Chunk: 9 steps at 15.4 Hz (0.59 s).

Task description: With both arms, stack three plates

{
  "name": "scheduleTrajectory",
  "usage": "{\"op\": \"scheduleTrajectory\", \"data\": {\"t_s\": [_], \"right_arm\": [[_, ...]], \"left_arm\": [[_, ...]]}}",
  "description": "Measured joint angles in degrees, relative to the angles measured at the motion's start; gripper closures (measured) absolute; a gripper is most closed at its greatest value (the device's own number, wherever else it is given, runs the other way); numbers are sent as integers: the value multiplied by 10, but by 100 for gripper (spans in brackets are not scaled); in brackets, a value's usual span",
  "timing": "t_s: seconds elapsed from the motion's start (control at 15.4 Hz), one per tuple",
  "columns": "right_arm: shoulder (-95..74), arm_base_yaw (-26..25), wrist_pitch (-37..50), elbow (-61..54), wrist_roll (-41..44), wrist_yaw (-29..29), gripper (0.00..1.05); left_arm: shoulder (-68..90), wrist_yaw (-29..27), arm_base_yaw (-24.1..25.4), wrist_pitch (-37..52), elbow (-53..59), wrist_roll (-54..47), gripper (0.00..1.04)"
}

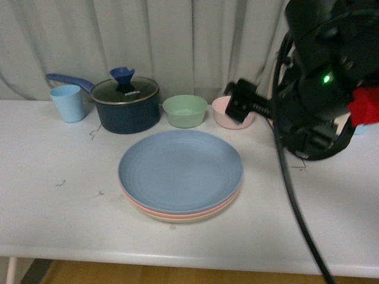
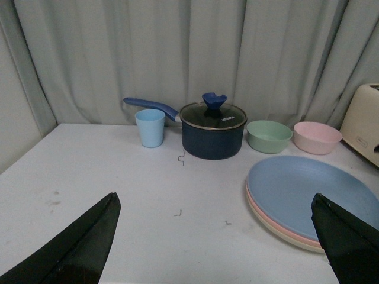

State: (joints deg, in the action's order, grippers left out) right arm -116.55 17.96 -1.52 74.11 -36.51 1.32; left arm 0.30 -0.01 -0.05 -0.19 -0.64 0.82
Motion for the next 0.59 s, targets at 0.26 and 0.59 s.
{"op": "scheduleTrajectory", "data": {"t_s": [0.26,0.59], "right_arm": [[140,-36,50,-63,33,-18,6],[488,-136,371,-414,326,44,59]], "left_arm": [[0,0,0,0,0,0,7],[0,0,0,0,0,0,7]]}}
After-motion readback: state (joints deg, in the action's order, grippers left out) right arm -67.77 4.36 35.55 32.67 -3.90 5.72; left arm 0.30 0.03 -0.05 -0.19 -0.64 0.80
